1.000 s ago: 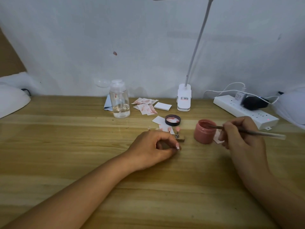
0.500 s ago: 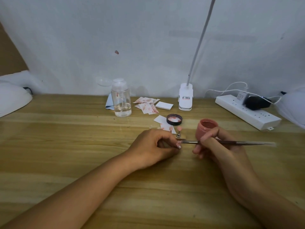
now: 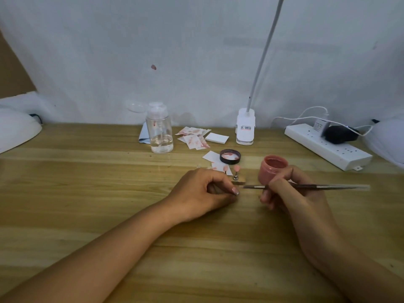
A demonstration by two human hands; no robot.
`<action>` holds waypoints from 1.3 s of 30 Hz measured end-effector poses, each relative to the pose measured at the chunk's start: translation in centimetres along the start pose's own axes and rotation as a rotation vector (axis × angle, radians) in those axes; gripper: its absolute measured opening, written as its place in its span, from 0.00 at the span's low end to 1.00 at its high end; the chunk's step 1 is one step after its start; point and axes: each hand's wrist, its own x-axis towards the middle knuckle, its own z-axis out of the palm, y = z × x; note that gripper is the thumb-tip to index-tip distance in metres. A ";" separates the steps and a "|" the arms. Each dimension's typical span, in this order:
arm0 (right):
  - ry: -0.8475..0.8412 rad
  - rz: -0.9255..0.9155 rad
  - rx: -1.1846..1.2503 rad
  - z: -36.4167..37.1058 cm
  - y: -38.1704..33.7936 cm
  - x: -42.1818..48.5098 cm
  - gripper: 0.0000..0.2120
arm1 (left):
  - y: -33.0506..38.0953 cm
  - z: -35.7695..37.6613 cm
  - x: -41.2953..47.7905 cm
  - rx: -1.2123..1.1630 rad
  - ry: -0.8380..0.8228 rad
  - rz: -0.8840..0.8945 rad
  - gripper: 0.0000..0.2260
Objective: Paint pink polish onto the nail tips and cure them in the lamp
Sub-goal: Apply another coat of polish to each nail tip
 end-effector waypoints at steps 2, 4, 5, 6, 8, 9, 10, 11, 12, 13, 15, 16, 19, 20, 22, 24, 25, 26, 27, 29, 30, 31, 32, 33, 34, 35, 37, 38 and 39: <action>0.007 0.024 0.132 -0.1 -0.3 0.0 0.04 | 0.0 0.0 0.0 0.000 -0.001 0.006 0.10; -0.025 0.045 0.195 -0.1 -0.6 0.0 0.02 | 0.0 0.0 -0.1 -0.008 0.003 0.009 0.09; -0.045 0.046 0.170 -0.1 -0.7 0.0 0.01 | 0.0 0.0 -0.1 -0.014 0.007 0.010 0.10; -0.057 0.038 0.120 0.0 -0.6 -0.1 0.02 | 0.0 0.0 -0.1 -0.021 0.014 0.010 0.10; -0.048 0.020 0.028 0.0 -0.4 0.0 0.05 | 0.0 0.0 -0.1 -0.023 0.025 0.008 0.12; -0.034 0.019 0.004 0.0 -0.3 0.0 0.06 | 0.0 0.0 -0.1 -0.020 0.028 0.007 0.12; -0.023 0.021 -0.004 0.0 -0.2 0.1 0.06 | 0.0 0.0 -0.1 -0.017 0.032 0.008 0.12; -0.018 0.027 -0.004 0.0 -0.2 0.1 0.06 | 0.0 0.0 -0.1 -0.011 0.037 0.012 0.12; -0.022 0.031 -0.001 0.0 -0.2 0.1 0.06 | 0.0 0.0 -0.2 -0.001 0.043 0.016 0.12; -0.035 0.033 -0.002 0.0 -0.2 0.1 0.06 | 0.0 0.1 -0.2 0.014 0.049 0.021 0.13; -0.069 0.030 -0.026 0.1 -0.3 0.0 0.06 | 0.1 0.1 -0.2 0.044 0.056 0.028 0.13; -0.075 0.025 -0.037 0.1 -0.3 0.0 0.06 | 0.1 0.1 -0.2 0.053 0.056 0.030 0.13; -0.068 0.015 -0.040 0.1 -0.3 0.0 0.06 | 0.2 0.1 -0.2 0.070 0.058 0.045 0.13; -0.074 0.017 -0.039 0.1 -0.3 0.0 0.06 | 0.1 0.1 -0.3 0.075 0.059 0.049 0.13; -0.079 0.020 -0.043 0.1 -0.3 -0.1 0.06 | 0.1 0.1 -0.3 0.080 0.063 0.057 0.13; -0.071 0.019 -0.038 0.1 -0.3 0.0 0.06 | 0.0 0.2 -0.3 0.080 0.070 0.066 0.14; -0.068 0.018 -0.039 0.1 -0.3 0.0 0.06 | 0.0 0.2 -0.3 0.082 0.073 0.069 0.14; -0.065 0.016 -0.038 0.1 -0.2 0.0 0.06 | 0.0 0.2 -0.3 0.086 0.075 0.071 0.14; -0.059 0.012 -0.037 0.1 -0.2 0.0 0.06 | 0.0 0.2 -0.3 0.092 0.078 0.075 0.14; -0.060 0.009 -0.044 0.1 -0.2 0.1 0.06 | -0.1 0.2 -0.3 0.108 0.087 0.084 0.13; -0.065 0.008 -0.054 0.1 -0.2 0.0 0.06 | -0.1 0.2 -0.3 0.117 0.091 0.087 0.12; -0.065 0.006 -0.063 0.0 -0.1 0.0 0.06 | -0.1 0.2 -0.3 0.123 0.092 0.090 0.11; -0.059 0.000 -0.068 0.0 -0.1 0.1 0.06 | -0.1 0.2 -0.3 0.125 0.094 0.092 0.09; -0.052 -0.006 -0.073 0.0 -0.1 0.1 0.06 | -0.2 0.2 -0.3 0.124 0.097 0.095 0.07; -0.050 -0.009 -0.081 0.0 0.0 0.1 0.07 | -0.2 0.2 -0.4 0.123 0.102 0.097 0.06; -0.049 -0.005 -0.090 0.0 0.0 0.2 0.07 | -0.2 0.3 -0.4 0.123 0.105 0.099 0.05; -0.035 0.007 -0.084 -0.1 0.1 0.2 0.07 | -0.2 0.3 -0.5 0.123 0.107 0.102 0.05; -0.027 0.010 -0.070 -0.2 0.1 0.3 0.07 | -0.1 0.3 -0.5 0.122 0.108 0.104 0.05; -0.026 0.014 -0.063 -0.2 0.1 0.3 0.06 | -0.1 0.3 -0.5 0.121 0.110 0.105 0.05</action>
